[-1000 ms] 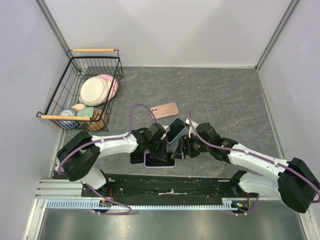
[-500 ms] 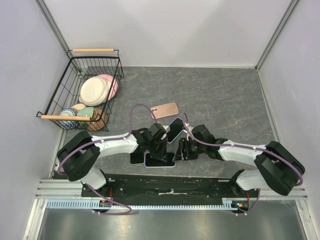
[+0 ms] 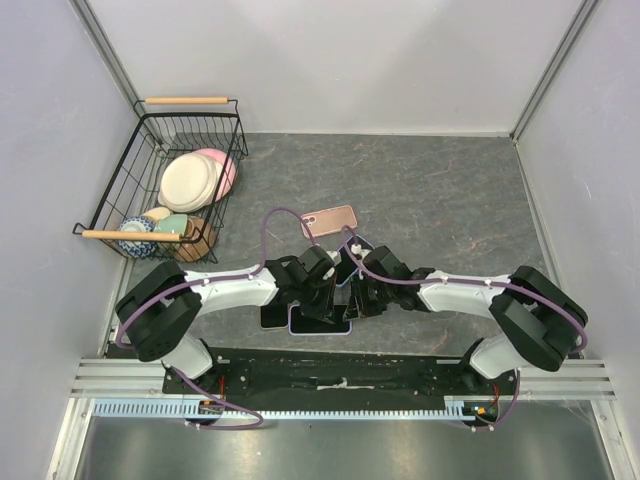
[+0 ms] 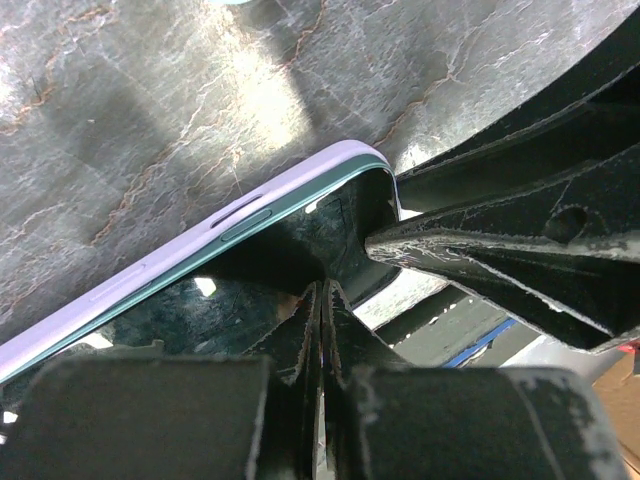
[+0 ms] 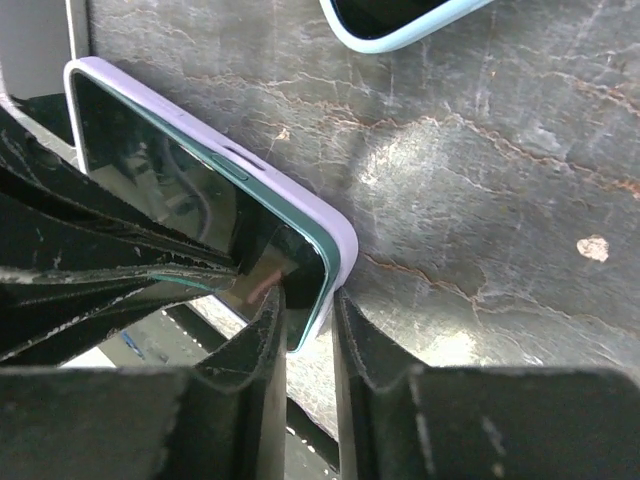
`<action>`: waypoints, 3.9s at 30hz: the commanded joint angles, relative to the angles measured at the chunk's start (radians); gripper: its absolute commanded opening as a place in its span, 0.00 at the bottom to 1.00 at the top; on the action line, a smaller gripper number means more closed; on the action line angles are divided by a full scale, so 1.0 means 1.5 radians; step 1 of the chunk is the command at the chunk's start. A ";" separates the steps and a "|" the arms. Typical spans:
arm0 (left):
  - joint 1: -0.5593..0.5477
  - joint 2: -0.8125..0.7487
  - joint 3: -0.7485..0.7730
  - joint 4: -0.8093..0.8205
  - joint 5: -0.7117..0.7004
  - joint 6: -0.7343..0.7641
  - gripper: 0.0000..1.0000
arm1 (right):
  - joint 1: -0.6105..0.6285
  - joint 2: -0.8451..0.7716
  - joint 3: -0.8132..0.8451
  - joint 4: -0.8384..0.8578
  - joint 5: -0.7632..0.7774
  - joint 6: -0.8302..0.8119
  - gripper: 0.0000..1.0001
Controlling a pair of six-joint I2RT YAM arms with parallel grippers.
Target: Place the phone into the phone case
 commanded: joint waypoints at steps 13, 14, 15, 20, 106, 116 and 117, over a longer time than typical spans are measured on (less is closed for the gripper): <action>-0.005 0.032 -0.036 -0.083 -0.118 0.003 0.02 | 0.098 -0.046 0.054 -0.194 0.343 -0.009 0.28; -0.006 0.027 -0.040 -0.081 -0.118 0.001 0.02 | 0.094 -0.066 0.051 -0.187 0.331 -0.013 0.29; -0.007 0.024 -0.041 -0.082 -0.119 0.000 0.02 | 0.091 -0.083 0.044 -0.177 0.307 -0.015 0.33; -0.007 0.021 -0.036 -0.081 -0.119 0.006 0.02 | 0.056 -0.191 0.025 -0.124 0.218 -0.016 0.54; -0.026 -0.024 0.027 -0.090 -0.185 0.001 0.03 | -0.011 0.037 0.045 -0.129 0.242 -0.066 0.01; -0.007 -0.216 -0.064 -0.097 -0.177 -0.025 0.46 | -0.010 -0.057 0.059 -0.169 0.239 -0.068 0.03; -0.002 -0.229 -0.073 -0.096 -0.173 -0.030 0.49 | -0.010 -0.077 0.058 -0.169 0.234 -0.067 0.10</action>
